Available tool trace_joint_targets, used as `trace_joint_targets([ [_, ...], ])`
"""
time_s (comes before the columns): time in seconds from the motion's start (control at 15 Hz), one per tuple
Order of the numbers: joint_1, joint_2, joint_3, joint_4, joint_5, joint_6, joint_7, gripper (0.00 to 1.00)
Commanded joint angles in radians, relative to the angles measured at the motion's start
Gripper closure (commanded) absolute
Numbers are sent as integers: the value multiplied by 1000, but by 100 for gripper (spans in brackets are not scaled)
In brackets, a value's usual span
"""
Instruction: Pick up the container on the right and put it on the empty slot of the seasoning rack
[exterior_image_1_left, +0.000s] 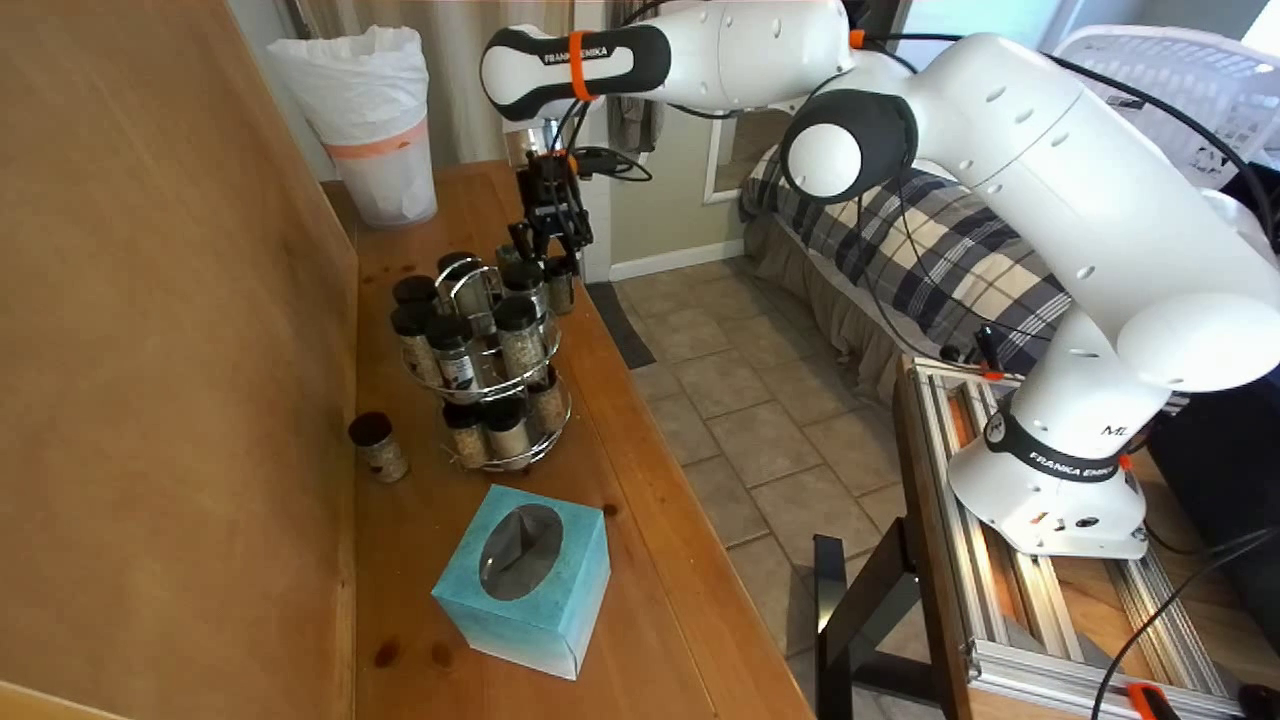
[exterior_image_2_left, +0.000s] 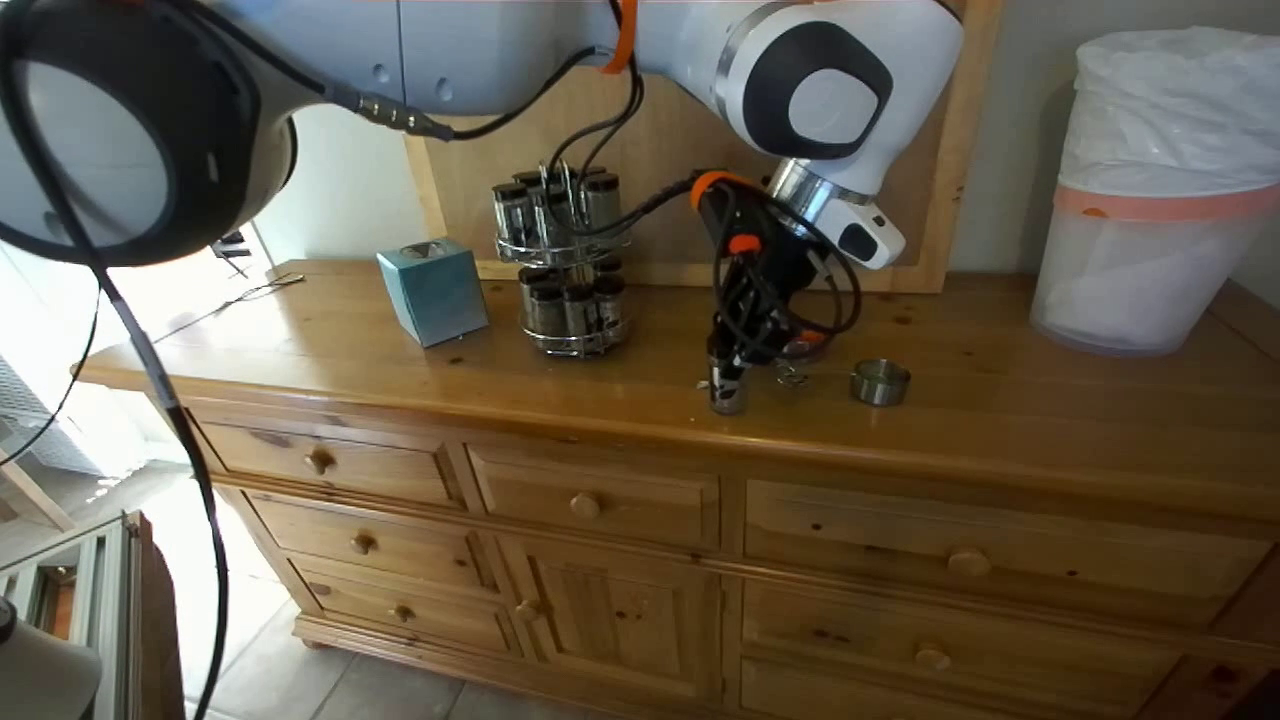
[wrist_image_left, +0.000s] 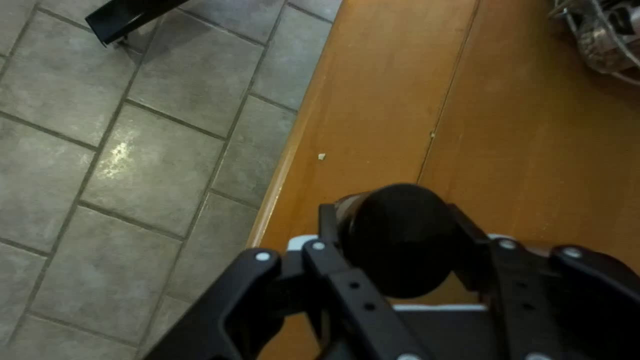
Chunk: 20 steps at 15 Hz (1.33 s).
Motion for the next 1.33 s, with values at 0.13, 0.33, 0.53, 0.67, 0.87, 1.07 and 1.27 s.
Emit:
trace_joint_targets([
  [0.13,-9,53,11,97,13,-57,20,74],
  [0.33,10,31,19,85,13,-73,17,74],
  [0.53,48,-14,45,65,6,-118,19,74],
  [0.67,82,-41,46,63,-13,-149,20,74],
  [0.87,140,-88,37,53,-36,-198,16,74],
  [1.07,191,-143,2,37,-90,-201,38,74],
  [1.27,215,-212,-19,13,-122,-181,55,74],
])
